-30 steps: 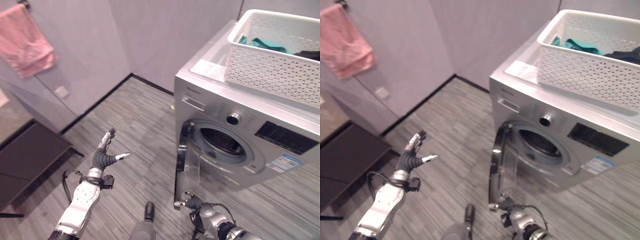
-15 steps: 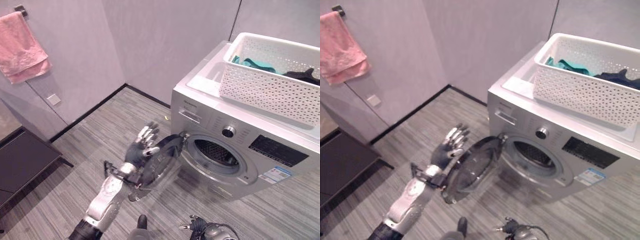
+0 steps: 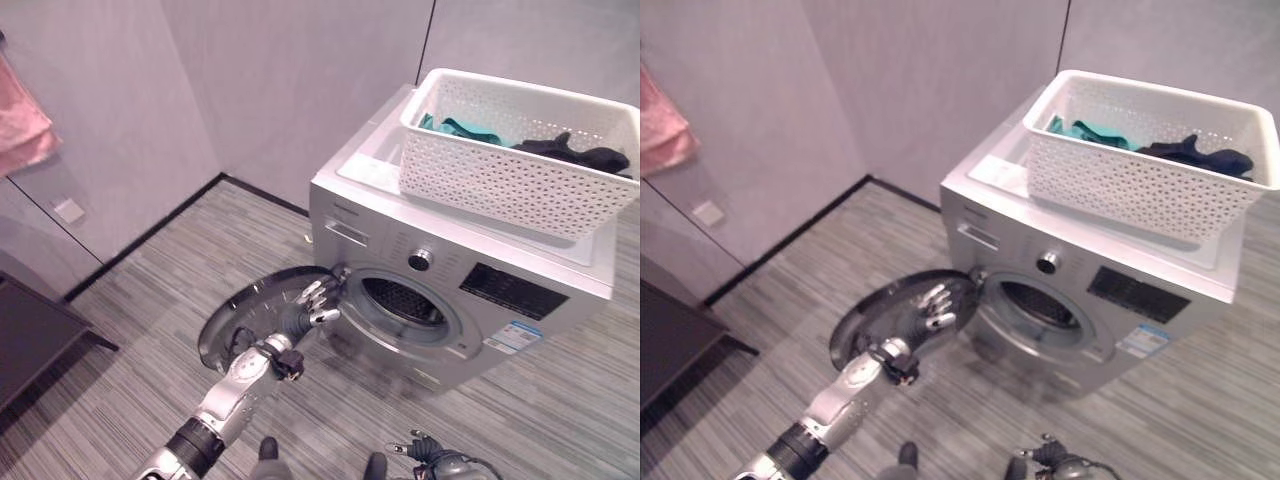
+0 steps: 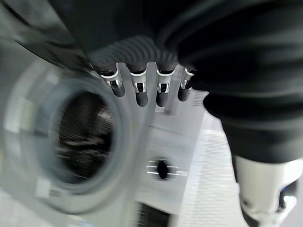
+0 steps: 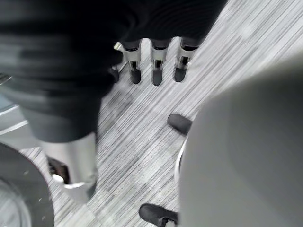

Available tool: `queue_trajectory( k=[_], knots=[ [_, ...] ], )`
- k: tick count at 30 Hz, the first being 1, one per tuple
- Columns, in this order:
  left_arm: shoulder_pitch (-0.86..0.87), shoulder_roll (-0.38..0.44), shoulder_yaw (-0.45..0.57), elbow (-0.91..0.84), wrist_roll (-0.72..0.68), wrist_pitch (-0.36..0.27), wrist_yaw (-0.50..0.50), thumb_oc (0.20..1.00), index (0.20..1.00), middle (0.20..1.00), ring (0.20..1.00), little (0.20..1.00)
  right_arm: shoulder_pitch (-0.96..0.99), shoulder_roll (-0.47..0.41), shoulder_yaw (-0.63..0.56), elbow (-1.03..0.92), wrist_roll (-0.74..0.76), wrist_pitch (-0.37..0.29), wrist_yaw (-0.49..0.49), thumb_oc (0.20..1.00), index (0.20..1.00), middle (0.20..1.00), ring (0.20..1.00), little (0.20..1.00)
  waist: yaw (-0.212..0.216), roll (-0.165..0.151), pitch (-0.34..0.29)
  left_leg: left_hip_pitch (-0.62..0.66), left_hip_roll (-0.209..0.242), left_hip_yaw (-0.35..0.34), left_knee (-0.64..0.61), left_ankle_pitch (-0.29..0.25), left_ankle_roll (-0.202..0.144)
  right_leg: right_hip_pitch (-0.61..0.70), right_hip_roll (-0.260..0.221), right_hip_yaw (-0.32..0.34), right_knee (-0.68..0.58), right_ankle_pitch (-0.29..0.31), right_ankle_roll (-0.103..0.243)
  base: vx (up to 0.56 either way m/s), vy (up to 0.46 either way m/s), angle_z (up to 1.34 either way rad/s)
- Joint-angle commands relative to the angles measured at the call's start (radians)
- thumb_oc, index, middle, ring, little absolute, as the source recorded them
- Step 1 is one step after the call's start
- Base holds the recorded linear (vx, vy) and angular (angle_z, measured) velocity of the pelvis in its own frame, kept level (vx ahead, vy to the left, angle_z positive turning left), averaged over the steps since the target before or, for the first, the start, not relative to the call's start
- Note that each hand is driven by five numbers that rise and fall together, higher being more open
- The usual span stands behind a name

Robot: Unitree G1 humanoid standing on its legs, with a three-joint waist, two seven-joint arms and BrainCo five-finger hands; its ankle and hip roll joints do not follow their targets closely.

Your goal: Grab the laundry basket,head to the washer,open it,put in the laundry and shut it.

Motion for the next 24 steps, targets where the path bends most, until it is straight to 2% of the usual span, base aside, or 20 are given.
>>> queue_trajectory(
  k=[1,2,4,6,9,10,13,14,15,16,17,18,20,21,24],
  knots=[
    [-0.063,0.01,0.003,-0.024,0.07,-0.007,-0.055,1.0,1.0,1.0,1.0,1.0,-0.022,-0.02,-0.007,0.014,0.015,-0.002,0.008,1.0,1.0,1.0,1.0,1.0,-0.002,-0.012,0.068,-0.053,-0.017,-0.007,0.124,-0.106,0.05,0.02,-0.023,0.045,0.009,-0.103,0.013,0.04,0.114,-0.13],
    [-0.066,0.034,-0.004,0.029,0.126,-0.003,-0.071,1.0,1.0,1.0,1.0,1.0,-0.024,-0.032,-0.025,0.011,0.018,0.0,0.014,1.0,1.0,1.0,1.0,1.0,-0.005,-0.024,0.064,-0.076,-0.037,0.01,0.041,-0.104,0.061,0.016,-0.038,0.045,0.009,-0.102,0.024,0.04,0.159,-0.06],
    [-0.1,0.042,-0.017,0.128,0.204,-0.001,-0.066,1.0,1.0,1.0,1.0,1.0,-0.034,-0.04,-0.035,-0.005,0.037,-0.001,0.016,1.0,1.0,1.0,1.0,1.0,0.005,-0.024,0.077,-0.132,-0.052,0.033,-0.071,-0.023,0.057,0.017,-0.036,0.043,0.009,-0.11,0.029,0.05,0.157,0.22],
    [-0.169,0.029,-0.029,0.316,0.325,-0.005,-0.037,1.0,1.0,1.0,1.0,1.0,-0.049,-0.046,-0.033,-0.032,0.051,-0.008,0.015,1.0,1.0,1.0,1.0,1.0,0.021,-0.027,0.085,-0.179,-0.075,0.028,-0.171,0.015,0.053,0.027,-0.028,0.059,0.009,-0.133,0.043,0.13,0.171,0.16],
    [-0.185,0.028,-0.028,0.372,0.382,-0.001,-0.028,1.0,1.0,1.0,1.0,1.0,-0.048,-0.052,-0.033,-0.032,0.042,-0.006,0.019,1.0,1.0,1.0,1.0,1.0,0.02,-0.023,0.076,-0.145,-0.07,0.038,-0.211,0.013,0.055,0.036,-0.027,0.069,0.009,-0.138,0.055,0.15,0.151,-0.33],
    [-0.222,0.023,-0.033,0.482,0.502,0.004,-0.002,1.0,1.0,1.0,1.0,1.0,-0.04,-0.051,-0.043,-0.033,0.043,-0.005,0.024,1.0,1.0,1.0,1.0,1.0,0.011,-0.028,0.051,-0.125,-0.072,0.037,-0.217,0.034,0.061,0.042,-0.038,0.08,0.009,-0.139,0.065,0.2,0.213,-0.63],
    [-0.298,0.012,-0.029,0.681,0.639,0.007,0.042,1.0,1.0,1.0,1.0,1.0,-0.024,-0.058,-0.085,-0.034,0.082,-0.007,0.021,1.0,1.0,1.0,1.0,1.0,-0.005,-0.054,0.035,-0.126,-0.086,0.071,-0.159,-0.004,0.079,0.055,-0.085,0.095,0.009,-0.137,0.083,0.23,0.273,-0.38],
    [-0.309,0.015,-0.008,0.729,0.655,0.011,0.057,1.0,1.0,1.0,1.0,1.0,-0.013,-0.063,-0.108,-0.039,0.096,-0.008,0.018,1.0,1.0,1.0,1.0,1.0,-0.01,-0.063,0.03,-0.12,-0.096,0.087,-0.14,-0.025,0.088,0.063,-0.106,0.098,0.009,-0.133,0.093,0.13,0.192,-0.1],
    [-0.31,0.014,-0.008,0.73,0.655,0.01,0.058,1.0,1.0,1.0,1.0,1.0,-0.013,-0.063,-0.108,-0.04,0.096,-0.008,0.018,1.0,1.0,1.0,1.0,1.0,-0.01,-0.062,0.028,-0.123,-0.095,0.087,-0.14,-0.024,0.089,0.06,-0.105,0.099,0.009,-0.132,0.093,0.19,0.279,-0.18],
    [-0.323,0.034,0.037,0.776,0.655,0.009,0.091,1.0,1.0,1.0,1.0,1.0,0.006,-0.082,-0.167,-0.03,0.125,-0.01,0.004,1.0,1.0,1.0,1.0,1.0,-0.017,-0.075,0.016,-0.117,-0.11,0.115,-0.115,-0.056,0.105,0.065,-0.139,0.105,0.009,-0.116,0.11,0.19,0.286,-0.24],
    [-0.323,0.046,0.066,0.782,0.634,0.004,0.098,1.0,1.0,1.0,1.0,1.0,0.014,-0.097,-0.207,-0.012,0.15,-0.01,0.005,1.0,1.0,1.0,1.0,1.0,-0.019,-0.082,0.012,-0.108,-0.118,0.126,-0.104,-0.078,0.116,0.065,-0.158,0.109,0.022,-0.11,0.119,0.19,0.286,-0.27],
    [-0.323,0.046,0.066,0.782,0.634,0.004,0.098,1.0,1.0,1.0,1.0,1.0,0.014,-0.097,-0.207,-0.012,0.15,-0.01,0.005,1.0,1.0,1.0,1.0,1.0,-0.019,-0.081,0.011,-0.11,-0.118,0.127,-0.105,-0.076,0.116,0.061,-0.157,0.109,0.022,-0.108,0.119,0.16,0.291,-0.33],
    [-0.288,0.093,0.146,0.734,0.581,0.002,0.109,1.0,1.0,1.0,1.0,1.0,0.026,-0.139,-0.327,0.002,0.233,-0.009,0.007,1.0,1.0,1.0,1.0,1.0,-0.022,-0.09,0.004,-0.075,-0.142,0.162,-0.084,-0.125,0.15,0.027,-0.203,0.125,0.11,-0.101,0.14,0.13,0.291,-0.39],
    [-0.288,0.093,0.146,0.734,0.581,0.002,0.109,1.0,1.0,1.0,1.0,1.0,0.026,-0.139,-0.327,0.002,0.233,-0.009,0.007,1.0,1.0,1.0,1.0,1.0,-0.022,-0.09,0.004,-0.075,-0.142,0.162,-0.084,-0.125,0.15,0.027,-0.203,0.125,0.11,-0.101,0.14,0.09,0.199,-0.41],
    [-0.196,0.157,0.258,0.615,0.541,-0.005,0.131,1.0,1.0,1.0,1.0,1.0,0.083,-0.229,-0.526,-0.031,0.308,-0.031,-0.034,1.0,1.0,1.0,1.0,1.0,-0.041,-0.091,-0.002,-0.014,-0.192,0.172,-0.086,-0.17,0.192,-0.005,-0.25,0.13,0.226,-0.057,0.16,0.15,0.331,-0.33]
  ],
)
